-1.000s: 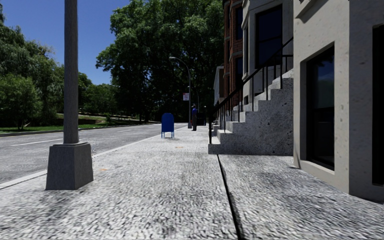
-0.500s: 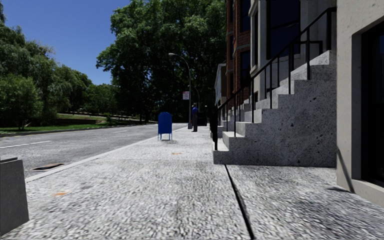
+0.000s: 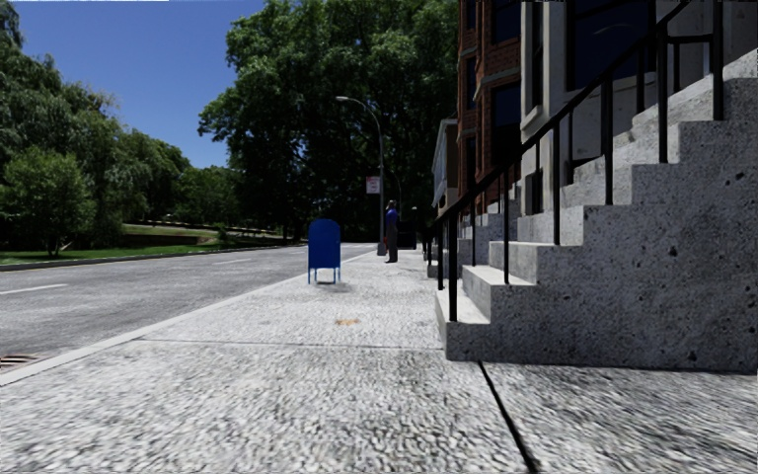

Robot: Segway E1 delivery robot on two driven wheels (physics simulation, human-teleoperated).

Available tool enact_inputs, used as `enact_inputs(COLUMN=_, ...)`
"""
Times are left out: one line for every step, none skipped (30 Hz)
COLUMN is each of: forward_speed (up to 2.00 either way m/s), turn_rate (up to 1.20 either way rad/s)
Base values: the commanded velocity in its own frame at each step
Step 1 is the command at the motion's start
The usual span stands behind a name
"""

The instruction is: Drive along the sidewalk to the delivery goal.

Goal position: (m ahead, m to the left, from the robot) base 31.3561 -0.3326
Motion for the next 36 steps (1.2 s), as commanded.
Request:
enact_inputs(forward_speed=2.00, turn_rate=0.25)
enact_inputs(forward_speed=2.00, turn_rate=0.25)
enact_inputs(forward_speed=2.00, turn_rate=0.25)
enact_inputs(forward_speed=2.00, turn_rate=0.25)
enact_inputs(forward_speed=2.00, turn_rate=0.25)
enact_inputs(forward_speed=2.00, turn_rate=0.25)
enact_inputs(forward_speed=2.00, turn_rate=0.25)
enact_inputs(forward_speed=2.00, turn_rate=0.25)
enact_inputs(forward_speed=2.00, turn_rate=0.24)
enact_inputs(forward_speed=2.00, turn_rate=0.24)
enact_inputs(forward_speed=2.00, turn_rate=0.19)
enact_inputs(forward_speed=2.00, turn_rate=0.17)
enact_inputs(forward_speed=2.00, turn_rate=0.16)
enact_inputs(forward_speed=2.00, turn_rate=0.16)
enact_inputs(forward_speed=2.00, turn_rate=0.16)
enact_inputs(forward_speed=2.00, turn_rate=0.15)
enact_inputs(forward_speed=2.00, turn_rate=0.10)
enact_inputs(forward_speed=2.00, turn_rate=0.04)
enact_inputs(forward_speed=2.00, turn_rate=0.04)
enact_inputs(forward_speed=2.00, turn_rate=0.00)
enact_inputs(forward_speed=2.00, turn_rate=0.00)
enact_inputs(forward_speed=2.00, turn_rate=0.00)
enact_inputs(forward_speed=2.00, turn_rate=0.00)
enact_inputs(forward_speed=2.00, turn_rate=0.00)
enact_inputs(forward_speed=2.00, turn_rate=0.00)
enact_inputs(forward_speed=2.00, turn_rate=0.00)
enact_inputs(forward_speed=2.00, turn_rate=0.00)
enact_inputs(forward_speed=2.00, turn_rate=0.00)
enact_inputs(forward_speed=2.00, turn_rate=0.00)
enact_inputs(forward_speed=2.00, turn_rate=0.00)
enact_inputs(forward_speed=2.00, turn_rate=0.00)
enact_inputs(forward_speed=2.00, turn_rate=0.00)
enact_inputs(forward_speed=2.00, turn_rate=0.00)
enact_inputs(forward_speed=2.00, turn_rate=0.00)
enact_inputs(forward_speed=2.00, turn_rate=0.00)
enact_inputs(forward_speed=2.00, turn_rate=0.00)
